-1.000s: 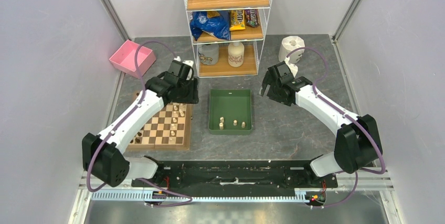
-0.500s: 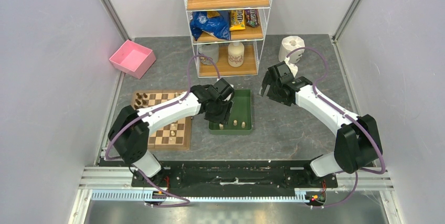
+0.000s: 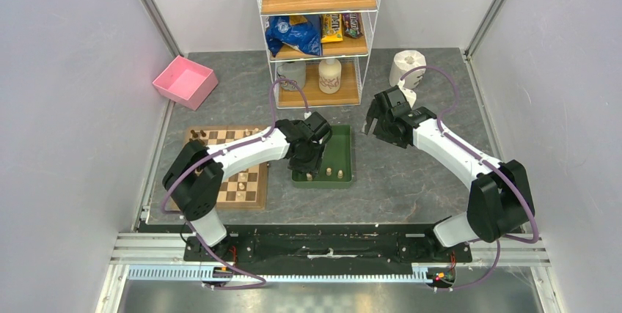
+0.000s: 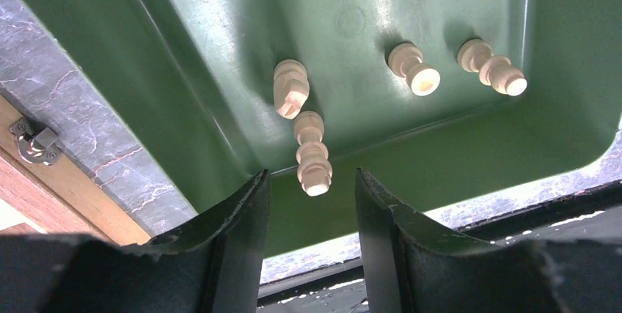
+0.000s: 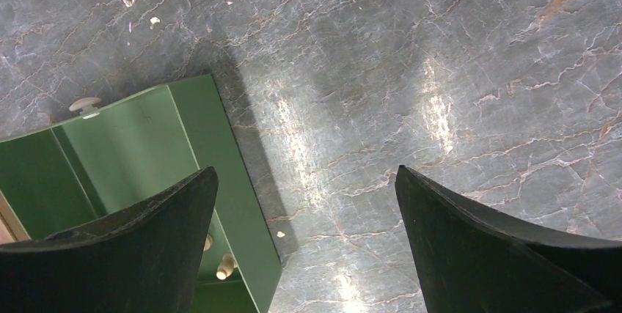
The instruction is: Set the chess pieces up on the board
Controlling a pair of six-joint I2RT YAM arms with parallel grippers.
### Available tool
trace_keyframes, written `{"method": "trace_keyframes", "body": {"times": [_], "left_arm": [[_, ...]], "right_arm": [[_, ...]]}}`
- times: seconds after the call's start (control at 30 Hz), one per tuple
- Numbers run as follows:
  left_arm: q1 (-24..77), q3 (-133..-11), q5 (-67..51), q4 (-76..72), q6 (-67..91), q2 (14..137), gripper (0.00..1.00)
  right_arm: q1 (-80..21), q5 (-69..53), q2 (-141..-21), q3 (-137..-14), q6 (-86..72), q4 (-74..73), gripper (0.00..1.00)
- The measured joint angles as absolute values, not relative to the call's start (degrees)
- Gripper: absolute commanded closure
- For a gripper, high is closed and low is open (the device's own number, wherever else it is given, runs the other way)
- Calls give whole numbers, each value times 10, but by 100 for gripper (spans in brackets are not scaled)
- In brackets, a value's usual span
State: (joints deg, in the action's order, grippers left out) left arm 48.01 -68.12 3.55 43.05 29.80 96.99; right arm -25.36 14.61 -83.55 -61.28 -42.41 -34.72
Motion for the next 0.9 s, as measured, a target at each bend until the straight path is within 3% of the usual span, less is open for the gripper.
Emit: {"method": "trace_keyframes", "body": {"times": [0.33,0.9], "left_arm": [[480,-681,39,418,304,973,66],[480,-681,38,414,304,979,67]], "right_arm": [[-254,146,-835,-613,-424,-347,1],[-254,146,-835,-613,-424,-347,1]]}}
